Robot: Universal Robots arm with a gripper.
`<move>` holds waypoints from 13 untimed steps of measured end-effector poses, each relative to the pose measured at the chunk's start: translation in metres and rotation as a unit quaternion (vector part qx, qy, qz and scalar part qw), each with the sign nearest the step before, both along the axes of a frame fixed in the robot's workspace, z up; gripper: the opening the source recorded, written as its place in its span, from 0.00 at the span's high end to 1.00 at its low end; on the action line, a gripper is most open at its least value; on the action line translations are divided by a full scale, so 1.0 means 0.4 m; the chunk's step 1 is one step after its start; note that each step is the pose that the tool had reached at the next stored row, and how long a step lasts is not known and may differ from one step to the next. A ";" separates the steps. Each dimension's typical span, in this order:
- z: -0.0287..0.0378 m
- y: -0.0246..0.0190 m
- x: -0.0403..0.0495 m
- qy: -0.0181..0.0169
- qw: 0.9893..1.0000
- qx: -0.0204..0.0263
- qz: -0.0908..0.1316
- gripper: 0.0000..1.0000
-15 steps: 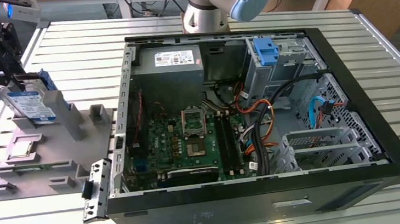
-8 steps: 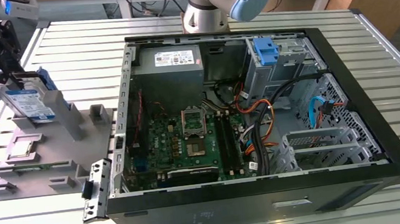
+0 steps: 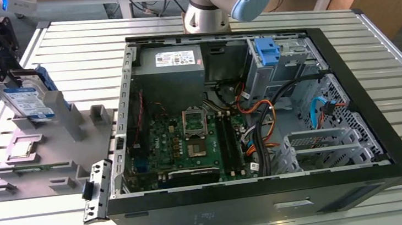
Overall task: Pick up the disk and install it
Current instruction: 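Pick up the disk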
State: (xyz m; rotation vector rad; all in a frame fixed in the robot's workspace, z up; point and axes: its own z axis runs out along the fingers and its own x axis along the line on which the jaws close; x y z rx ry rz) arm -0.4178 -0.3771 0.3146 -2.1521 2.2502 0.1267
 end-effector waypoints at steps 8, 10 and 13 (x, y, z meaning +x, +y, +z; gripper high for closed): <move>0.001 0.000 0.000 0.000 1.000 0.000 0.000 0.65; 0.001 0.000 0.000 0.000 1.000 0.000 0.000 0.65; 0.008 0.000 0.000 0.000 1.000 0.000 0.000 0.65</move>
